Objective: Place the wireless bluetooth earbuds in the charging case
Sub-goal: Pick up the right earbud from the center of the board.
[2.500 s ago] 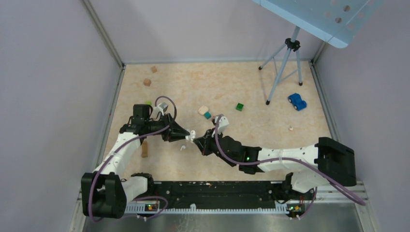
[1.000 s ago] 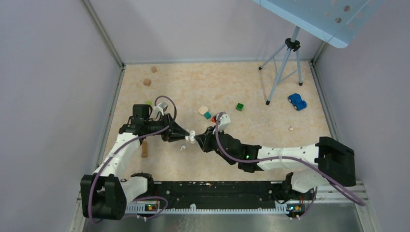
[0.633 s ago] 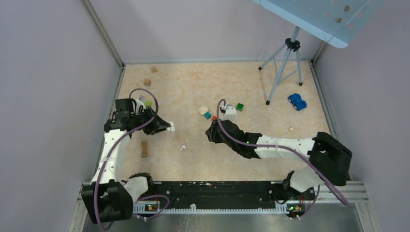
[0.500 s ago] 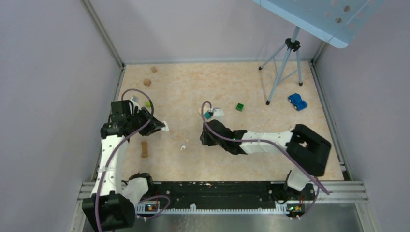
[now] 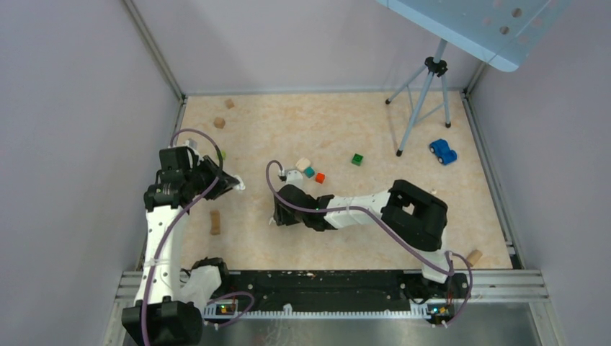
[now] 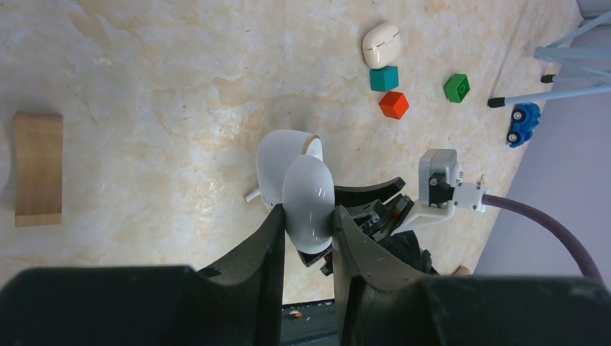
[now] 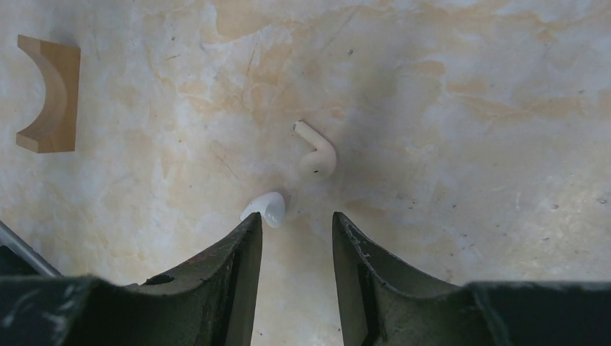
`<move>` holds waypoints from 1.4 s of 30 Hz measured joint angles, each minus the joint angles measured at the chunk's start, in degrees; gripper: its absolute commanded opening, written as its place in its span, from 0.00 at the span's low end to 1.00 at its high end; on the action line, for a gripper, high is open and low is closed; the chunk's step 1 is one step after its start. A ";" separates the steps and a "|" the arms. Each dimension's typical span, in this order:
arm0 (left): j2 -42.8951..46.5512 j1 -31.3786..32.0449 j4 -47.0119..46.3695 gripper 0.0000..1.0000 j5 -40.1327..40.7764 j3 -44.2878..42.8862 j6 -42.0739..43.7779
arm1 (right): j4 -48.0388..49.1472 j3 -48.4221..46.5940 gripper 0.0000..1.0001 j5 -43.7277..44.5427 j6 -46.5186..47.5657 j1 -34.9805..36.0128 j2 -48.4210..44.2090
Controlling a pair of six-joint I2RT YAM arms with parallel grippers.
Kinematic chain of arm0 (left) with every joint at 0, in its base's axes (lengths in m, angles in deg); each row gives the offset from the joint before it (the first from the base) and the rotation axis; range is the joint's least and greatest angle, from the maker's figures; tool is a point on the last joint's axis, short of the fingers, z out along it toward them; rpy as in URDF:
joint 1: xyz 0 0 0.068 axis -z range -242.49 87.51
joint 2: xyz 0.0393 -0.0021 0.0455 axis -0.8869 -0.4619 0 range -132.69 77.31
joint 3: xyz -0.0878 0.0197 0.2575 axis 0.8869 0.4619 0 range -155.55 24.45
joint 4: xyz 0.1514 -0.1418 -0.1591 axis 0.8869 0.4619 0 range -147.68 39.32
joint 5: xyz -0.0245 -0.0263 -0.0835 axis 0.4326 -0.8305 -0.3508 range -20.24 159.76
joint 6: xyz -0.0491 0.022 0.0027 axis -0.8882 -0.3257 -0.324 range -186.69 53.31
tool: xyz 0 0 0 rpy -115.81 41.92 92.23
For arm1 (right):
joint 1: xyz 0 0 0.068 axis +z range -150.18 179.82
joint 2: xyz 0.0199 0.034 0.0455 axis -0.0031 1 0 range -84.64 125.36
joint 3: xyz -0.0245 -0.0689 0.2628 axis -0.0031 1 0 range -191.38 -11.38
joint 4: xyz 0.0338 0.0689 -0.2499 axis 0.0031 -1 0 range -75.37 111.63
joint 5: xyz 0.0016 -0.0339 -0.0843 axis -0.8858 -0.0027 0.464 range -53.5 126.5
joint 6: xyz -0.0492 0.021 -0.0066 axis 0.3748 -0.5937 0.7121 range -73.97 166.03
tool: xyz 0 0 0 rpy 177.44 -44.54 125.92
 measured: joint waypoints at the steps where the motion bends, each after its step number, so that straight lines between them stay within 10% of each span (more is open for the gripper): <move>1: 0.00 0.00 0.07 0.06 -0.02 0.00 -0.02 | 0.00 -0.24 0.40 -0.22 0.00 0.22 0.46; 42: -0.04 0.00 -0.50 0.06 -2.51 1.46 0.09 | 0.94 -4.81 0.00 1.11 -0.42 1.42 5.92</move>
